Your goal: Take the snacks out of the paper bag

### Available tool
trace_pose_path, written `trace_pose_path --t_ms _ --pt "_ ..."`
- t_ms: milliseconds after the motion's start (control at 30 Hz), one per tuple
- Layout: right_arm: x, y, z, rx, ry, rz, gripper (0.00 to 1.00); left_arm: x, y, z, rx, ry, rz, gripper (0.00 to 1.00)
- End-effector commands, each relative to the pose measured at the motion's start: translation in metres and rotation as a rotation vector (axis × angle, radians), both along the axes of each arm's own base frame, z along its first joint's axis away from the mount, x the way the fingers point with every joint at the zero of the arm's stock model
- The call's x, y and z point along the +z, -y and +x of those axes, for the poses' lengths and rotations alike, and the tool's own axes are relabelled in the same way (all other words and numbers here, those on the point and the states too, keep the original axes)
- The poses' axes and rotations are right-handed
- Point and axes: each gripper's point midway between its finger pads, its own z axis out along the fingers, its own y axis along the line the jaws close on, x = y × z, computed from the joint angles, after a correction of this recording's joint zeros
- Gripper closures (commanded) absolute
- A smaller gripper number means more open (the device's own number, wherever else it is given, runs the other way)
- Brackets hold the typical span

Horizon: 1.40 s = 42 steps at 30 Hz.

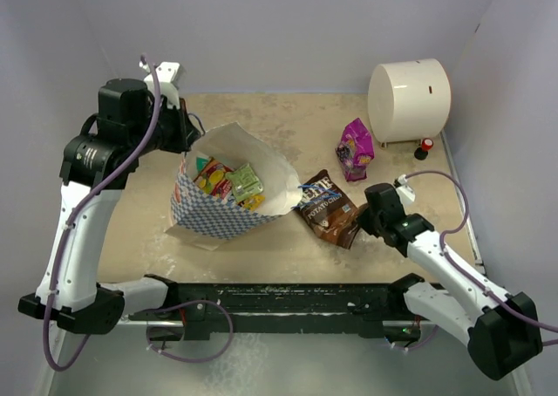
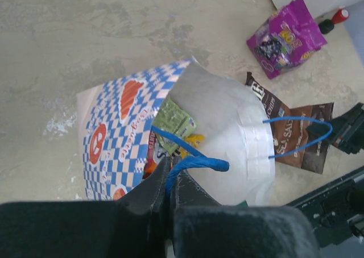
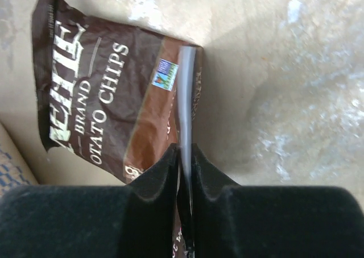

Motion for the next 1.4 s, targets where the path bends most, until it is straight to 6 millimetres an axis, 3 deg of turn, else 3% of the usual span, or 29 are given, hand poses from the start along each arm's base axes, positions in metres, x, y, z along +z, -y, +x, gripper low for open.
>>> trace_pose_path --t_ms 0,133,267,367,533,700,867,1000,1133,1300,1367 --pt "-0.004 0.008 -0.025 -0.051 -0.079 0.015 0.81 0.016 0.012 -0.024 -0.077 0.062 -0.092 1.0" --pt "0.024 0.019 -0.035 -0.081 -0.035 0.023 0.54 0.006 0.013 -0.042 -0.06 0.006 -0.15 1.0" --pt "0.074 0.014 -0.022 0.031 0.142 0.018 0.31 -0.005 0.009 -0.048 0.042 -0.054 -0.247 1.0" --pt "0.121 -0.004 0.007 0.206 0.321 -0.046 0.22 -0.006 0.01 -0.047 0.1 -0.075 -0.329 1.0" --pt "0.179 -0.045 0.049 0.489 0.503 -0.136 0.14 -0.006 0.007 -0.037 0.127 -0.076 -0.304 1.0" --pt "0.199 -0.063 0.092 0.601 0.496 -0.259 0.11 -0.001 -0.006 -0.023 0.188 -0.067 -0.217 1.0" --pt "0.22 -0.114 0.115 0.756 0.626 -0.135 0.08 0.011 -0.011 -0.008 0.21 -0.021 -0.183 1.0" --pt "0.192 -0.151 0.119 0.897 0.535 -0.04 0.08 0.013 -0.01 0.003 0.208 -0.013 -0.161 1.0" --pt "0.169 -0.182 0.117 0.968 0.484 0.005 0.2 0.015 -0.011 0.012 0.218 0.0 -0.141 1.0" --pt "0.133 -0.217 0.088 1.079 0.403 0.089 0.35 0.018 -0.022 0.021 0.275 0.034 -0.107 1.0" --pt "0.125 -0.239 0.069 1.154 0.389 0.119 0.48 0.02 -0.025 0.026 0.299 0.042 -0.1 1.0"
